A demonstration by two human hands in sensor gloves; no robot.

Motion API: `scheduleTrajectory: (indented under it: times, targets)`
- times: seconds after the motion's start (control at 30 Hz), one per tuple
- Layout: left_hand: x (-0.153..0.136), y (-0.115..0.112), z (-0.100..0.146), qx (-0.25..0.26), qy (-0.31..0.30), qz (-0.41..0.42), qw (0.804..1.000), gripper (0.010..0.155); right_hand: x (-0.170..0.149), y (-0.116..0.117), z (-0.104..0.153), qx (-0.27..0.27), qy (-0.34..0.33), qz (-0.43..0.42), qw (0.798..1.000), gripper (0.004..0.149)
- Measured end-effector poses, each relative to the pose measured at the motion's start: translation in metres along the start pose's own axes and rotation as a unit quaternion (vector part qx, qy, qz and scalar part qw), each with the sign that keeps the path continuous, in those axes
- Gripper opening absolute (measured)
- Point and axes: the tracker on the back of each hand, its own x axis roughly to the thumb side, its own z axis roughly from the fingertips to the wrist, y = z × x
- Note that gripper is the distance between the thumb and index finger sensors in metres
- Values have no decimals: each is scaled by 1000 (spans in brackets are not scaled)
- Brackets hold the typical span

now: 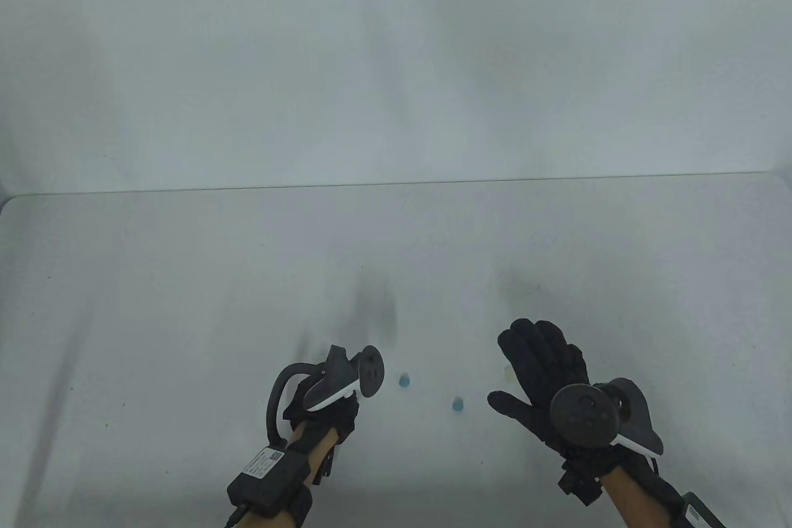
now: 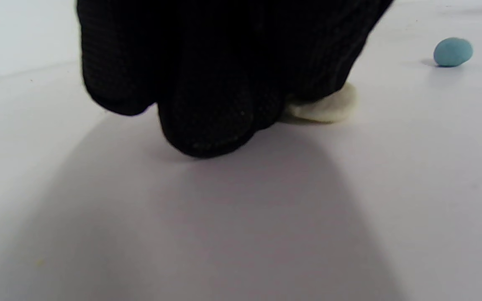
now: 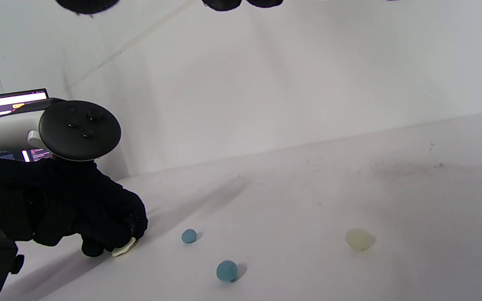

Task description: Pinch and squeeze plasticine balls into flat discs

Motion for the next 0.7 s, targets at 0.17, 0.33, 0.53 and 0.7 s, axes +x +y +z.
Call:
scheduleTrajectory:
  times: [0.17, 0.33, 0.53, 0.7]
  targets:
    - [-3, -1, 2, 4, 5, 8, 1000, 47, 0, 0, 0, 1, 1, 0, 1000, 81]
    - [-15, 8, 9, 4, 2, 68, 998, 51, 0, 0, 0, -1, 0, 1, 1000, 81]
    - [-18, 42, 23, 63, -32, 124, 990, 59, 0, 0, 0, 1, 0, 3, 1000, 81]
    - [-4, 52, 21, 103, -62, 99, 988, 61, 0, 0, 0, 1, 2, 3, 1000, 81]
